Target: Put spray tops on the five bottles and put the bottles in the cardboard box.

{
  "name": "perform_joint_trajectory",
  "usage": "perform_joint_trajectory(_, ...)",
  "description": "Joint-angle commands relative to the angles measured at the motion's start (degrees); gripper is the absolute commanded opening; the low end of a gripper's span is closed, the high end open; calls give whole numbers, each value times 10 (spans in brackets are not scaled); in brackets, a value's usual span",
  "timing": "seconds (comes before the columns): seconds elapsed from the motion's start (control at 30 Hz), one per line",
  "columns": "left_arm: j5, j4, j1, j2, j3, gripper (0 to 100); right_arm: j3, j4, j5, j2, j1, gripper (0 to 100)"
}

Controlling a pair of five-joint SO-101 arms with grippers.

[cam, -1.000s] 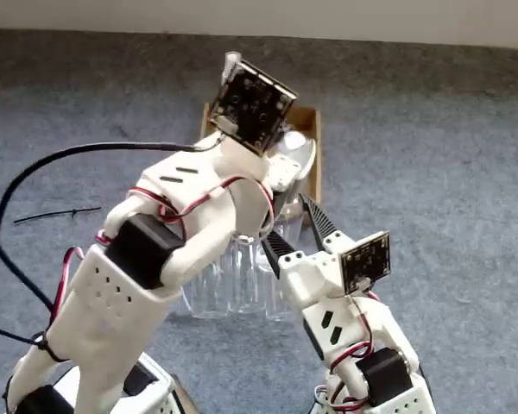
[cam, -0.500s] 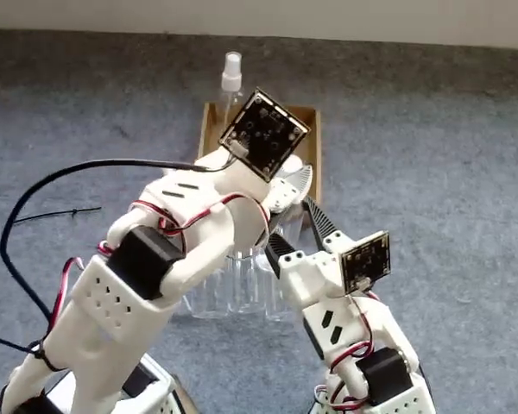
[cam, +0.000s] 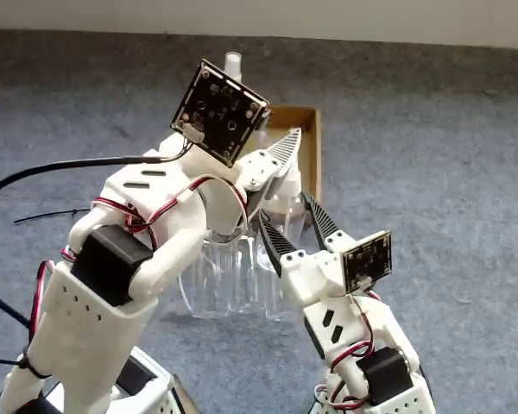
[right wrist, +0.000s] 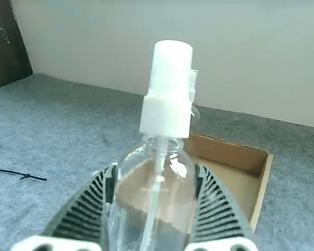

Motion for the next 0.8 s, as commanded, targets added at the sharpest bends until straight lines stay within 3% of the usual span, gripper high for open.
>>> perform_joint_trajectory(0.0,-25,-18,-17,5,17,127,-8,0,-3,-5,7,4)
perform_joint_trajectory(0.2,-40,-18,-15,62,25,126,-8,0,-3,-5,7,4)
perform_joint_trajectory(0.5,-41,20,42,29,58,126,-8,0,-3,-5,7,4)
perform_joint_trajectory(0.77,-64,24,39,25,35,126,-8,0,-3,-5,7,4)
